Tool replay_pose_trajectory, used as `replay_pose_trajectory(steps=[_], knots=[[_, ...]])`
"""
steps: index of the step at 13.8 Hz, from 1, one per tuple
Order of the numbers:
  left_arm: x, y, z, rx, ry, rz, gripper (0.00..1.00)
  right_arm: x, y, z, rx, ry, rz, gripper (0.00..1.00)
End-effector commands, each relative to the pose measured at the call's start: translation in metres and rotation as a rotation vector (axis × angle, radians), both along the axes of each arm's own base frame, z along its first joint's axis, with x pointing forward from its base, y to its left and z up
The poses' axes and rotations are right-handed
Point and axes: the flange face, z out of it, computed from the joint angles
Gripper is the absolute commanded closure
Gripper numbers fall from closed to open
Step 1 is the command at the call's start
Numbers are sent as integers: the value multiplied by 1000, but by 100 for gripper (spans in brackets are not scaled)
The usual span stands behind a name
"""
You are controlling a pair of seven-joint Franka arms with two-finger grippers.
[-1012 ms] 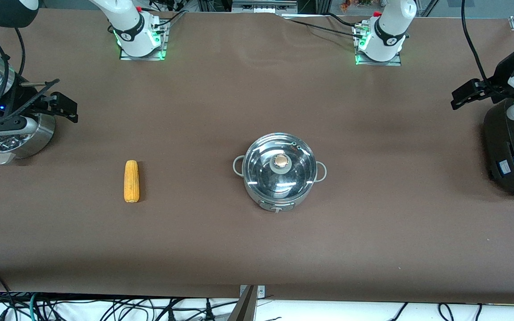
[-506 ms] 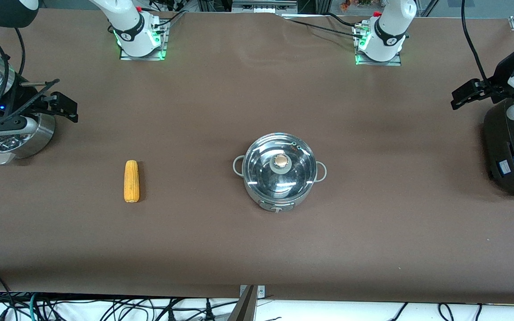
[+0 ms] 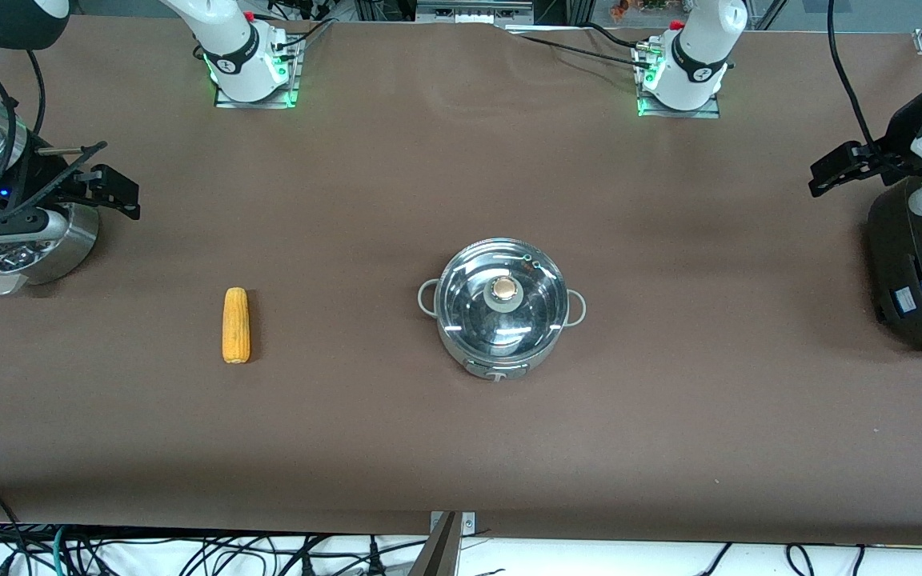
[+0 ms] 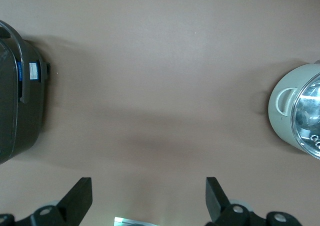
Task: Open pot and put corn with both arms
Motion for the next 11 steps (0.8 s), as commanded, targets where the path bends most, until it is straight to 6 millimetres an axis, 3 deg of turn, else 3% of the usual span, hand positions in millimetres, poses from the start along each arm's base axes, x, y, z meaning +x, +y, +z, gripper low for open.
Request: replay_pose_trajectory(steps=[1, 8, 10, 11], knots=[[2, -2, 6, 14, -12, -27, 0, 0, -2, 6, -10, 2, 11, 0], [11, -1, -10, 13, 19, -29, 0, 0, -2, 6, -10, 2, 11, 0], [27, 3, -47, 12, 94, -20, 0, 0, -2, 6, -10, 2, 11, 0], [23, 7, -40, 16, 84, -28, 0, 0, -2, 6, -10, 2, 11, 0]])
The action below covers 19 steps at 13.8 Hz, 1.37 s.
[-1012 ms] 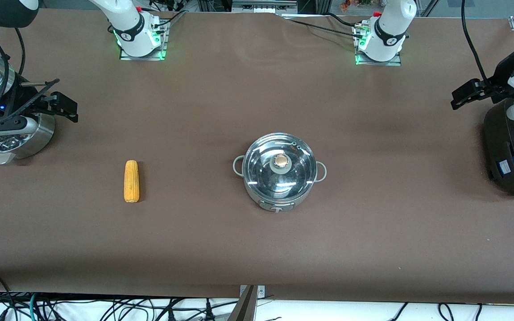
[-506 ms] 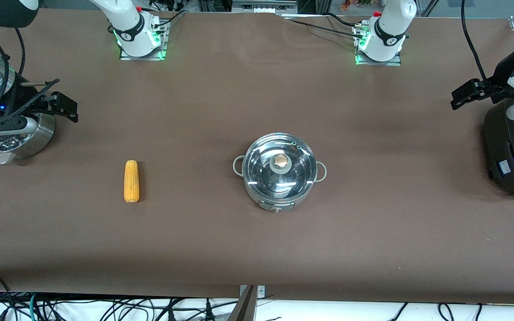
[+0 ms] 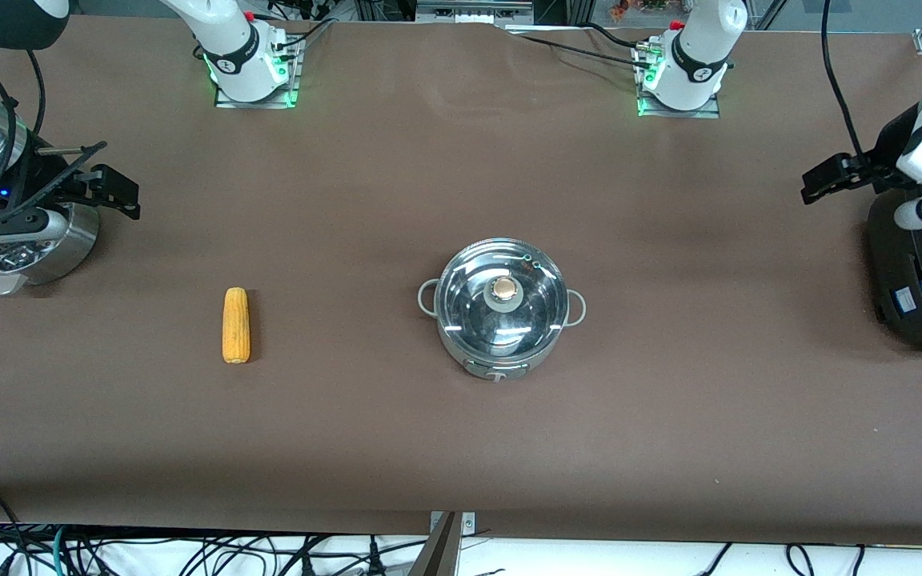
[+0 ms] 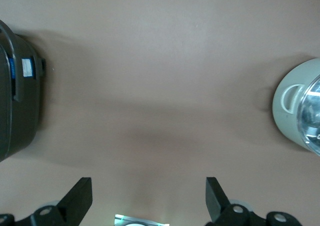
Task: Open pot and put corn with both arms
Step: 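Reach the right gripper to the corn while the left gripper reaches the lid knob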
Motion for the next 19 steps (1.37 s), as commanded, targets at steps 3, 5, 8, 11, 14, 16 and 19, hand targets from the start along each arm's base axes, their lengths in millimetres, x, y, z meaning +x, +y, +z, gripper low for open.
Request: replay_pose_trajectory(steps=[3, 5, 8, 11, 14, 16, 19], knots=[[6, -9, -4, -108, 18, -40, 0, 0, -3, 6, -10, 1, 9, 0], [13, -50, -17, -169, 38, 21, 0, 0, -3, 6, -10, 1, 9, 0], [23, -148, -37, -150, -5, 30, 0, 2, -15, 4, -4, 4, -12, 0], [17, -228, -72, -133, 5, 52, 0, 5, -18, 0, -8, 8, -2, 0], [4, -305, -116, -103, -8, -23, 0, 8, -14, -10, -7, 22, 16, 0], [2, -345, -143, -112, -22, -81, 0, 22, -17, -39, -9, 57, 7, 0], [5, -383, -189, -112, -76, -130, 0, 50, -39, -79, -6, 41, -32, 0]])
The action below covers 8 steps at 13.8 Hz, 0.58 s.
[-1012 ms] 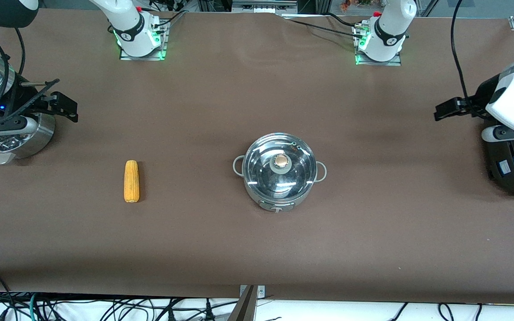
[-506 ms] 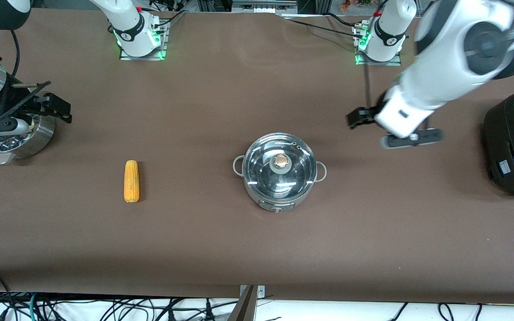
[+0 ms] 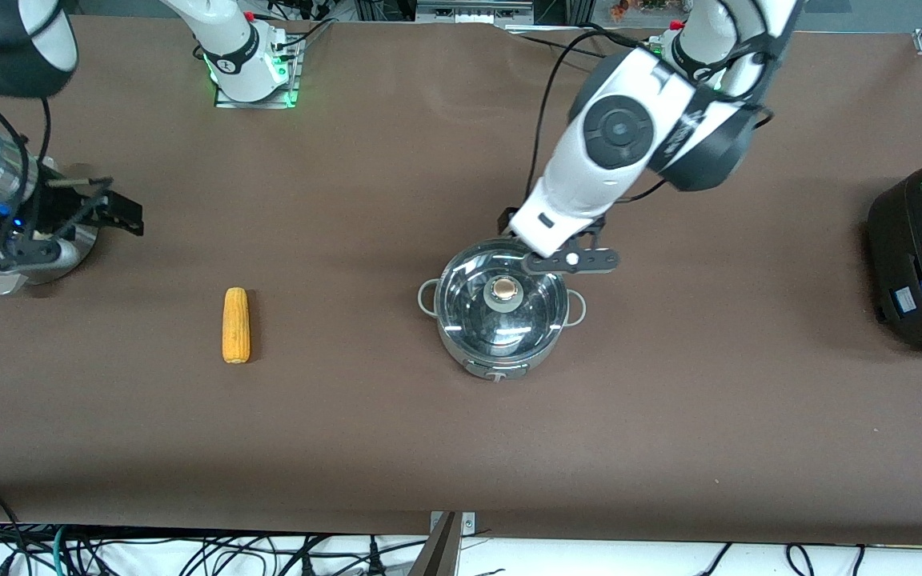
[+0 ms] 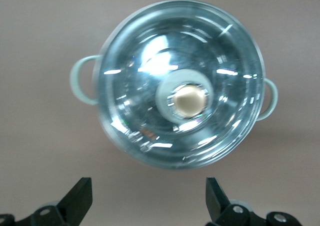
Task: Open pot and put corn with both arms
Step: 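Reach the right gripper to the corn while the left gripper reaches the lid knob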
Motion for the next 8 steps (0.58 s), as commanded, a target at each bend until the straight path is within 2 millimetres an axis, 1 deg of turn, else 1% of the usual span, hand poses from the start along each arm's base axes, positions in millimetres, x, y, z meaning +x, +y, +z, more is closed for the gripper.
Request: replay_pose_trajectory(steps=[1, 2, 3, 5, 6, 7, 8], knots=[[16, -19, -29, 17, -42, -15, 0, 31, -21, -34, 5, -47, -16, 0], [18, -22, -36, 10, -54, -16, 0, 40, -26, -55, 7, -44, -25, 0], [15, -30, -43, 13, -59, -31, 0, 51, -23, -82, 8, -51, -23, 0], [21, -35, -44, 19, -85, -57, 0, 71, -10, -150, 13, -77, -3, 0], [25, -39, -47, 16, -86, -58, 0, 77, -4, -189, 14, -75, 7, 0], [30, -41, -53, 17, -87, -56, 0, 78, 6, -210, 19, -66, 21, 0], [28, -50, -60, 17, -85, -64, 0, 77, 12, -224, 24, -55, 30, 0]])
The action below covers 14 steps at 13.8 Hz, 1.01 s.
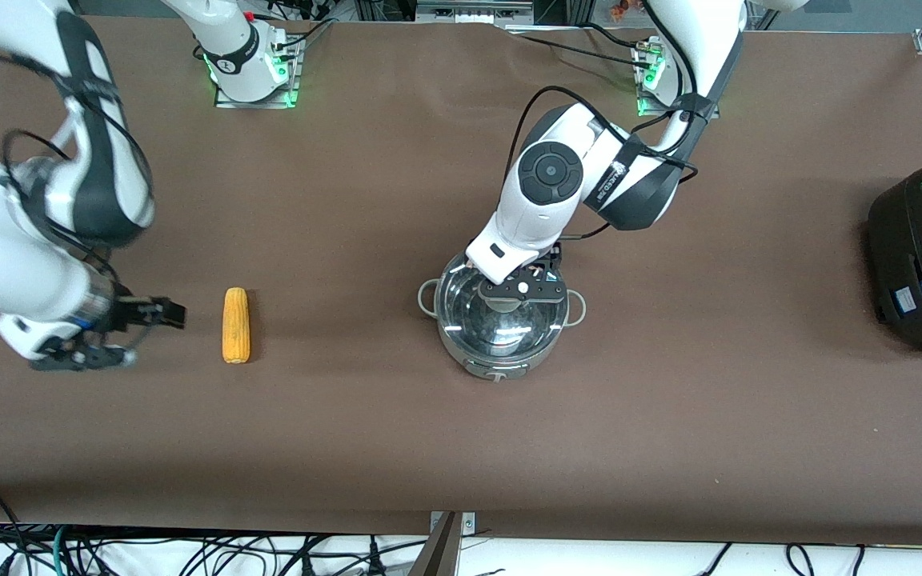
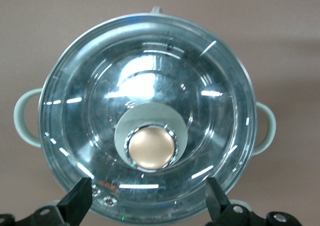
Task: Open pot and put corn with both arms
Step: 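Reach the right gripper to the corn while the left gripper reaches the lid knob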
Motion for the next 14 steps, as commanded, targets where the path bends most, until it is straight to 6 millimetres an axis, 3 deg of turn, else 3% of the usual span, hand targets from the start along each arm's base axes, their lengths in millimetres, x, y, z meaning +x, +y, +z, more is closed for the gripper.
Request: replay_pose_trajectory(steps=[1, 4, 6, 7, 14], knots=[[11, -18, -12, 18, -23, -27, 0, 2, 22, -34, 26, 2, 36, 0], [12, -17, -21, 58, -45, -52, 0, -17, 35, -87, 41, -38, 57, 0], [14, -15, -24, 61, -42, -55, 3, -32, 34, -109, 43, -54, 59, 0], [14, -14, -24, 61, -42, -53, 10, -35, 33, -114, 42, -46, 59, 0], [17, -12, -29, 64, -37, -45, 11, -41, 28, -128, 41, -23, 51, 0]])
